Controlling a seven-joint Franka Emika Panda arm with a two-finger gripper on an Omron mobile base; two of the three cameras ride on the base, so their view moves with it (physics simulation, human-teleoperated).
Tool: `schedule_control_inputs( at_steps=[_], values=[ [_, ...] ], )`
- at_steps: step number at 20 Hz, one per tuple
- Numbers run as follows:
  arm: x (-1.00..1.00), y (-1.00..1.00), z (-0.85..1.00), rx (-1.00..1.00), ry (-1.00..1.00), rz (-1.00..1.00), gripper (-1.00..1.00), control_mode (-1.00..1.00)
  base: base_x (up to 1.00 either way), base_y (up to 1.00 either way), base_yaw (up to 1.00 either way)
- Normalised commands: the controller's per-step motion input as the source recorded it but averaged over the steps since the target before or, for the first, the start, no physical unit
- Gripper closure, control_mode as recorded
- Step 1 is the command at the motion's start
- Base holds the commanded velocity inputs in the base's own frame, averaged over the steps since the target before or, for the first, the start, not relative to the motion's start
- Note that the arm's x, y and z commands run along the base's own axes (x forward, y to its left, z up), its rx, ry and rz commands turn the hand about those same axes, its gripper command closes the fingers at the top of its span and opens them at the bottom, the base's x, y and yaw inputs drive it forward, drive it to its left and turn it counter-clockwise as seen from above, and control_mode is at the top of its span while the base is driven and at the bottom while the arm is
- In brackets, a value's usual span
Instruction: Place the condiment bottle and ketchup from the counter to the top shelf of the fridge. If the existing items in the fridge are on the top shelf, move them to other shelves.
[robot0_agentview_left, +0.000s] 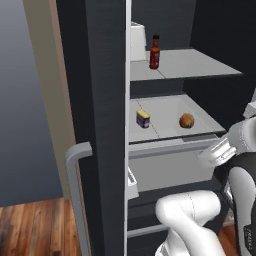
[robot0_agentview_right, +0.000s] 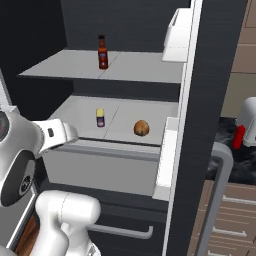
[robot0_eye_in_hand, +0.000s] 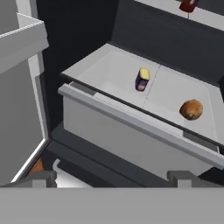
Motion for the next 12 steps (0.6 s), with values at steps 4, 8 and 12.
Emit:
schedule_control_inputs(
  at_steps=[4, 8, 12],
  values=[
    [-0.96, -0.05, 0.0, 0.0, -0.06, 0.0, -1.0, -1.0, 0.0, 0.0, 0.0],
    [0.0, 0.0, 0.0, 0.0, 0.0, 0.0, -1.0, 1.0, -1.0, -0.31, -0.01],
    [0.0, 0.0, 0.0, 0.0, 0.0, 0.0, -1.0, 1.0, -1.0, -0.61, -0.13]
  ],
)
